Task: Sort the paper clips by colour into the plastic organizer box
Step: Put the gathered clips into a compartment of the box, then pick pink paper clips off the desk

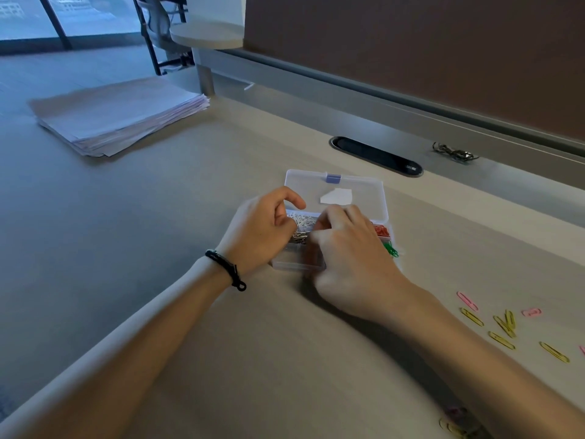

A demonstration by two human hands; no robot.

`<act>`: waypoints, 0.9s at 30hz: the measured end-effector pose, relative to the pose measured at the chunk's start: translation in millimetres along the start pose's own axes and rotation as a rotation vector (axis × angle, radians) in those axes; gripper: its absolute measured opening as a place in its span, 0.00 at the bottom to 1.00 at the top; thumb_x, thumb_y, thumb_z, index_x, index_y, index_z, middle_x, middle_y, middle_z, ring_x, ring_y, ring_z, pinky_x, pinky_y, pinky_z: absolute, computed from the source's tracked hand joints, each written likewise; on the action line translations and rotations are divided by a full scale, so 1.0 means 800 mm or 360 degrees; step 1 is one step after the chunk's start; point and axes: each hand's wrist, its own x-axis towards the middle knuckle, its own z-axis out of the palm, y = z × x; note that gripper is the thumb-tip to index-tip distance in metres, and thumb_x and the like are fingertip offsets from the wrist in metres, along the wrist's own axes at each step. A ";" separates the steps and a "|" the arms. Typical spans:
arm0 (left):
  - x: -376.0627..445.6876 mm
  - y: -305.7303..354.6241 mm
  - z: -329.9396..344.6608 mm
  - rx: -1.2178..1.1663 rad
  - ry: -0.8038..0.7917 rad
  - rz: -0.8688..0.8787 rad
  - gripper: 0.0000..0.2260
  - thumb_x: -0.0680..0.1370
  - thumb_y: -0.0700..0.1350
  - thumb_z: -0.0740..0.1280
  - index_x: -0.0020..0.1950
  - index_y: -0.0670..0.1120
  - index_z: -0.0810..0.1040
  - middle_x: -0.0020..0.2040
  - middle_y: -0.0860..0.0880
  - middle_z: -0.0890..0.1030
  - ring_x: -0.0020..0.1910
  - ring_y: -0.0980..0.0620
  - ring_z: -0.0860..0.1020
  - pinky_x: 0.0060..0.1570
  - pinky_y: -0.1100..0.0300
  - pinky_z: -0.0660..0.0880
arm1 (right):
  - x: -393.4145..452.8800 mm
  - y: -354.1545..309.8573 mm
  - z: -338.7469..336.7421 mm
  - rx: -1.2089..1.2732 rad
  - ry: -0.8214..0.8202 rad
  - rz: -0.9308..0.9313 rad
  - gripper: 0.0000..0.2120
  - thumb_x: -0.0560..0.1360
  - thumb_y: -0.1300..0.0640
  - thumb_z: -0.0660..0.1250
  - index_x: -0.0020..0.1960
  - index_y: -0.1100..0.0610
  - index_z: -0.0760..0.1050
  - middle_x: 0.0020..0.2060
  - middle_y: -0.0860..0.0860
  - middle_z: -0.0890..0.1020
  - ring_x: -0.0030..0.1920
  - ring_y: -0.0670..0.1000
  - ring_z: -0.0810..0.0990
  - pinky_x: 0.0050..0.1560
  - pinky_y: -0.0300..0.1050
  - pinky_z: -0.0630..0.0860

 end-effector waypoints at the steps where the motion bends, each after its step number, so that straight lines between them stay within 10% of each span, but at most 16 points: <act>1: 0.000 0.000 0.000 0.0005 -0.0003 0.0007 0.14 0.70 0.35 0.65 0.49 0.53 0.79 0.28 0.53 0.71 0.30 0.56 0.71 0.32 0.69 0.65 | 0.002 0.002 -0.001 0.0078 0.0019 -0.0017 0.06 0.68 0.56 0.69 0.45 0.54 0.81 0.51 0.50 0.71 0.58 0.54 0.66 0.59 0.45 0.67; 5: 0.004 0.000 -0.004 -0.0183 -0.0037 -0.0109 0.15 0.72 0.32 0.62 0.49 0.49 0.80 0.28 0.50 0.69 0.27 0.56 0.67 0.30 0.66 0.64 | 0.022 0.015 -0.004 0.0502 0.0128 0.0101 0.05 0.71 0.55 0.73 0.37 0.49 0.81 0.46 0.48 0.74 0.53 0.50 0.69 0.48 0.36 0.64; 10: 0.008 -0.002 -0.011 -0.0554 -0.0038 -0.0308 0.17 0.76 0.34 0.54 0.49 0.47 0.81 0.29 0.46 0.69 0.26 0.53 0.65 0.26 0.64 0.64 | 0.052 0.017 0.004 0.0328 0.0293 0.0057 0.03 0.73 0.54 0.74 0.44 0.51 0.86 0.45 0.49 0.79 0.52 0.53 0.72 0.53 0.52 0.72; 17: -0.013 0.038 -0.006 -0.0092 0.0151 0.0186 0.10 0.75 0.34 0.63 0.46 0.47 0.81 0.26 0.46 0.70 0.25 0.52 0.68 0.29 0.61 0.68 | 0.011 0.049 -0.030 0.0480 0.0218 -0.0009 0.06 0.72 0.58 0.73 0.44 0.49 0.86 0.43 0.44 0.80 0.45 0.46 0.75 0.47 0.46 0.75; 27: -0.116 0.172 0.057 0.0170 -0.0897 0.1121 0.04 0.77 0.49 0.71 0.51 0.54 0.80 0.37 0.57 0.76 0.35 0.65 0.71 0.38 0.67 0.68 | -0.196 0.108 -0.093 0.0270 -0.0109 0.0212 0.03 0.70 0.56 0.74 0.43 0.48 0.84 0.37 0.43 0.82 0.40 0.42 0.77 0.43 0.35 0.71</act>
